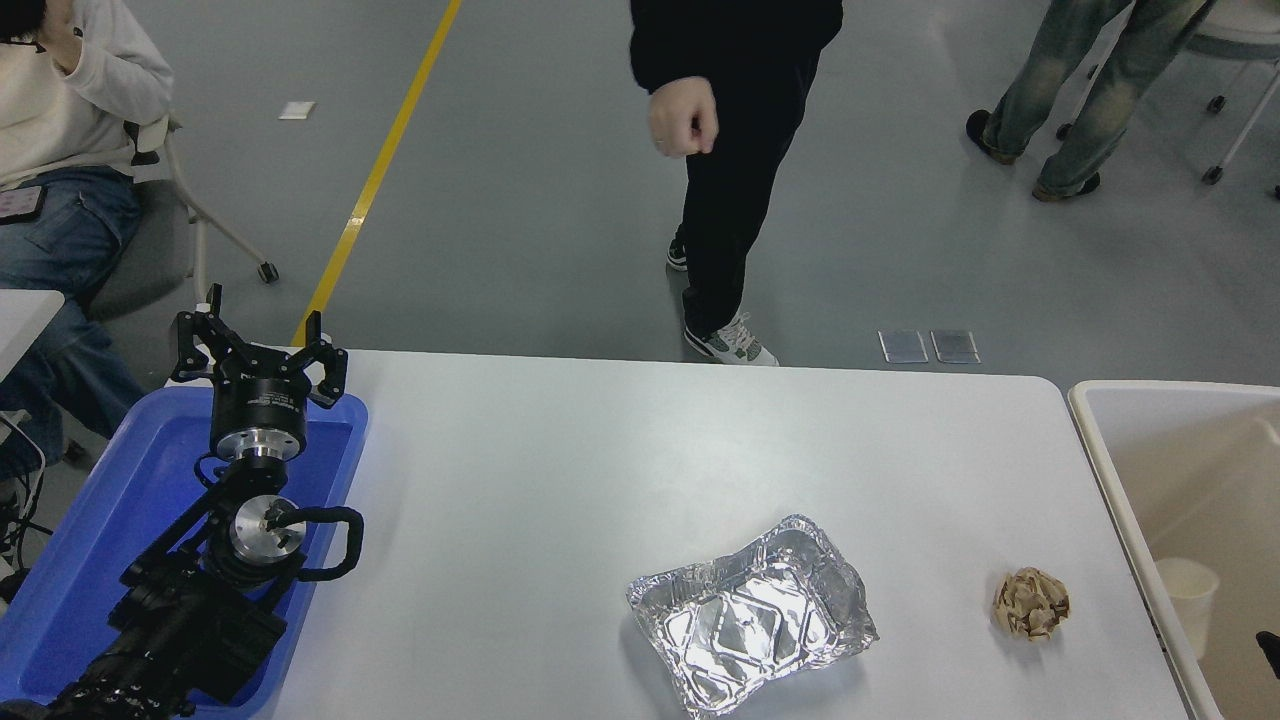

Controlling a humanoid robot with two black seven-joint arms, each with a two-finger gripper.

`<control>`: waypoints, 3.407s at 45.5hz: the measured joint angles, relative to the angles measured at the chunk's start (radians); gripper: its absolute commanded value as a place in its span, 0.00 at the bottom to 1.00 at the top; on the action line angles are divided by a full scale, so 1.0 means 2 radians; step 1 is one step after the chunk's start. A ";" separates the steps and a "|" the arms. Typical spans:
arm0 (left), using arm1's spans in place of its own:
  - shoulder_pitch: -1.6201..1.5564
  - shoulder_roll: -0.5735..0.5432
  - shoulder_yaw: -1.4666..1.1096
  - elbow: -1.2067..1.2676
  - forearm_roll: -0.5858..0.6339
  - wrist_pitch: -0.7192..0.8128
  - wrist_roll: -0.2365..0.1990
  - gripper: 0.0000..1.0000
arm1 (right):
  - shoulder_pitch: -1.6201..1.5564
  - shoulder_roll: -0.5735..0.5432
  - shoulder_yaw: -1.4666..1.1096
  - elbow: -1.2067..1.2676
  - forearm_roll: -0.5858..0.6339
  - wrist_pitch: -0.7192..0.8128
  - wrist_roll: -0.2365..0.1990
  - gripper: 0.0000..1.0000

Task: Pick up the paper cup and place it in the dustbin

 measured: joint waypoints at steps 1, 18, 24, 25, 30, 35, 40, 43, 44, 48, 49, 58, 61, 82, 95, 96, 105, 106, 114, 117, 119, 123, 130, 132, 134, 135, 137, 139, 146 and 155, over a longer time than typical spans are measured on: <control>0.000 0.000 0.000 0.000 0.000 0.000 0.000 0.99 | 0.001 -0.001 0.000 0.000 0.000 0.000 0.000 1.00; 0.000 0.000 0.000 0.000 0.000 0.000 0.000 0.99 | 0.040 -0.045 -0.011 0.008 -0.005 0.072 -0.006 1.00; 0.000 0.000 0.000 0.000 0.000 0.000 0.000 0.99 | 0.072 -0.076 -0.032 0.033 -0.011 0.093 -0.006 1.00; 0.000 0.000 0.000 0.000 0.000 0.000 0.000 0.99 | 0.081 -0.085 -0.036 0.044 -0.013 0.096 -0.006 1.00; 0.000 0.000 0.000 0.000 0.000 0.000 0.000 0.99 | 0.114 -0.123 -0.047 0.097 -0.019 0.102 -0.007 1.00; 0.000 0.000 0.000 0.000 0.000 0.000 0.000 0.99 | 0.154 -0.170 -0.055 0.177 -0.049 0.104 -0.007 1.00; 0.000 0.000 0.000 0.000 0.000 0.000 0.000 0.99 | 0.189 -0.209 -0.060 0.252 -0.088 0.104 -0.007 1.00; 0.000 0.000 0.000 0.000 0.000 0.000 0.000 0.99 | 0.209 -0.228 -0.063 0.297 -0.116 0.103 -0.008 1.00; 0.000 0.000 0.000 0.000 0.000 0.000 0.000 0.99 | 0.214 -0.233 -0.064 0.308 -0.123 0.102 -0.008 1.00; 0.000 0.000 0.000 0.000 0.000 0.000 0.000 0.99 | 0.240 -0.256 -0.077 0.360 -0.152 0.099 -0.008 1.00; 0.000 0.000 0.000 0.000 0.000 0.000 0.000 0.99 | 0.249 -0.262 -0.083 0.375 -0.158 0.099 -0.008 1.00; 0.000 0.000 0.000 0.000 0.000 0.000 0.000 0.99 | 0.340 -0.288 -0.174 0.475 -0.185 0.088 -0.007 1.00; 0.000 0.000 0.000 0.000 0.000 0.000 0.000 0.99 | 0.371 -0.291 -0.210 0.498 -0.187 0.083 -0.008 1.00; 0.000 0.000 0.000 0.000 0.000 0.000 0.000 0.99 | 0.622 -0.236 -0.487 0.619 -0.192 0.070 -0.006 1.00; 0.000 0.000 0.000 0.000 0.000 0.000 0.000 0.99 | 0.743 -0.146 -0.593 0.691 -0.186 0.074 -0.005 1.00; 0.000 0.000 0.000 0.000 0.000 0.000 0.000 0.99 | 0.749 -0.140 -0.596 0.696 -0.185 0.074 -0.005 1.00; 0.000 0.000 0.000 0.000 0.000 0.000 0.000 0.99 | 0.798 -0.074 -0.617 0.744 -0.176 0.076 -0.006 1.00; 0.000 0.000 0.000 0.000 0.000 0.000 0.000 0.99 | 0.802 -0.068 -0.619 0.747 -0.176 0.077 -0.006 1.00; 0.000 0.000 0.000 0.000 0.000 0.000 0.000 0.99 | 0.831 -0.012 -0.643 0.766 -0.168 0.088 -0.007 1.00; 0.000 0.000 0.000 0.000 0.000 0.000 0.000 0.99 | 0.842 0.009 -0.654 0.771 -0.159 0.098 -0.007 1.00; 0.000 0.000 0.000 0.000 0.000 0.000 0.000 0.99 | 0.850 0.021 -0.660 0.773 -0.149 0.109 -0.007 1.00; 0.000 0.000 0.000 0.000 0.000 0.000 0.000 0.99 | 0.863 0.040 -0.667 0.778 -0.133 0.130 -0.006 1.00; 0.000 0.000 0.000 0.000 0.000 0.000 0.000 0.99 | 0.884 0.061 -0.674 0.789 -0.116 0.162 -0.005 1.00; 0.000 0.000 0.000 0.000 0.000 0.000 0.000 0.99 | 0.889 0.066 -0.675 0.792 -0.112 0.173 -0.005 1.00; 0.000 0.000 0.000 0.000 0.000 0.000 0.000 0.99 | 0.893 0.069 -0.675 0.795 -0.110 0.181 -0.005 1.00; 0.000 0.000 0.000 0.000 0.000 0.000 0.000 0.99 | 0.895 0.071 -0.675 0.797 -0.109 0.187 -0.004 1.00; 0.000 0.000 0.000 0.000 0.000 0.000 0.000 0.99 | 0.899 0.073 -0.675 0.799 -0.107 0.196 -0.004 1.00; 0.000 0.000 0.000 0.000 0.000 0.000 0.000 0.99 | 0.904 0.075 -0.675 0.803 -0.106 0.209 -0.004 1.00; 0.000 0.000 0.000 0.000 0.000 0.000 0.000 0.99 | 0.920 0.080 -0.672 0.818 -0.103 0.251 -0.004 1.00; 0.000 0.000 0.000 0.000 0.000 0.000 0.000 0.99 | 0.942 0.085 -0.665 0.833 -0.104 0.297 -0.003 1.00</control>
